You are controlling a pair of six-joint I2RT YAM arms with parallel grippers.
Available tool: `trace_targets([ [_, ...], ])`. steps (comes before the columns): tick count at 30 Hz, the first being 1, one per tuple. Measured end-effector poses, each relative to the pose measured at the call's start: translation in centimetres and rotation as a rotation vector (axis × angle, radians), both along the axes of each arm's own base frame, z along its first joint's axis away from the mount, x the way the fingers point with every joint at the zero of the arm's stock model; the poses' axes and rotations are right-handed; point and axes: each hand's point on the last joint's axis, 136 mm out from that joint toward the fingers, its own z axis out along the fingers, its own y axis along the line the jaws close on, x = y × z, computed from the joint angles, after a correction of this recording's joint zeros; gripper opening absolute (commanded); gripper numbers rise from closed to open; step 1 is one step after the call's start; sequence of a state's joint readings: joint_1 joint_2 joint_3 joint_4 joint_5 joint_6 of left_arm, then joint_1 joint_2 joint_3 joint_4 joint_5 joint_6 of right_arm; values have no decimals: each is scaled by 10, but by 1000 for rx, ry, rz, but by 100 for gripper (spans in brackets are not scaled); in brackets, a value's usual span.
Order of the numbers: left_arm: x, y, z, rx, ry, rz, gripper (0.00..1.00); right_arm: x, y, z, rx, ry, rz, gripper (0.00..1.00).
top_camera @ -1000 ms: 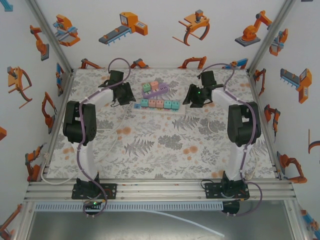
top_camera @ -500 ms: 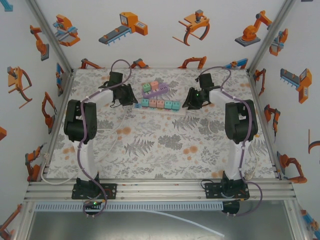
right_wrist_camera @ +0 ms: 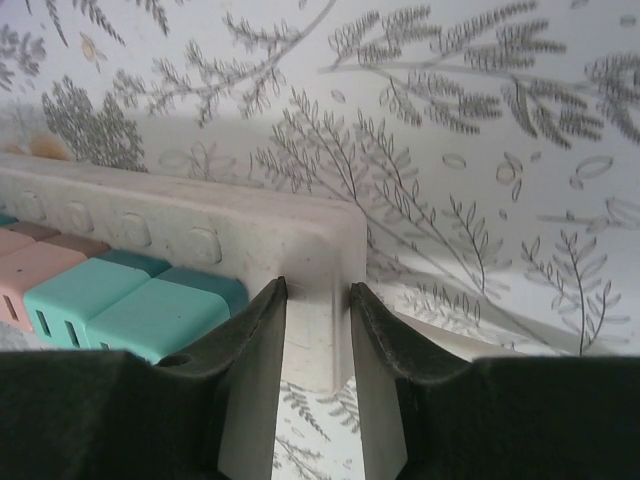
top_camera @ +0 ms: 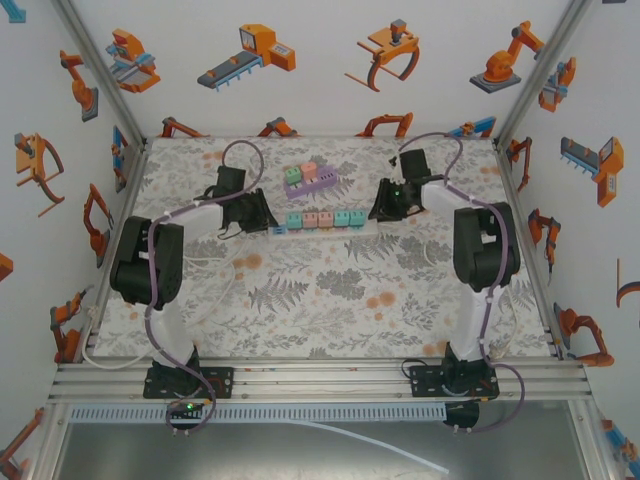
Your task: Pull the plug off the socket
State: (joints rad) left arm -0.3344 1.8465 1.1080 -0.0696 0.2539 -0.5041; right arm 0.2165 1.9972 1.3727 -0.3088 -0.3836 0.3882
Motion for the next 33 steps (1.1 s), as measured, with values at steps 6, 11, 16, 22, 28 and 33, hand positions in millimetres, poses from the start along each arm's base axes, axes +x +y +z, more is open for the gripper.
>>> trace_targets([
  [6,-51,-9,-1,3,18,-22,37,-61,-13,-2,-20,37,6,30],
  [11,-97,-13,-1,32,34,-45,37,-112,-20,-3,-30,43,-6,30],
  [16,-120,-5,-1,76,61,-33,37,-138,-13,-2,-43,41,3,29],
  [22,-135,3,-2,99,87,-29,39,-164,-9,-2,-21,39,-21,30],
  [28,-142,3,-3,110,107,-34,44,-177,-12,4,-14,40,-49,38],
  [33,-148,7,6,121,98,-31,47,-177,-14,33,-20,-20,-59,43],
])
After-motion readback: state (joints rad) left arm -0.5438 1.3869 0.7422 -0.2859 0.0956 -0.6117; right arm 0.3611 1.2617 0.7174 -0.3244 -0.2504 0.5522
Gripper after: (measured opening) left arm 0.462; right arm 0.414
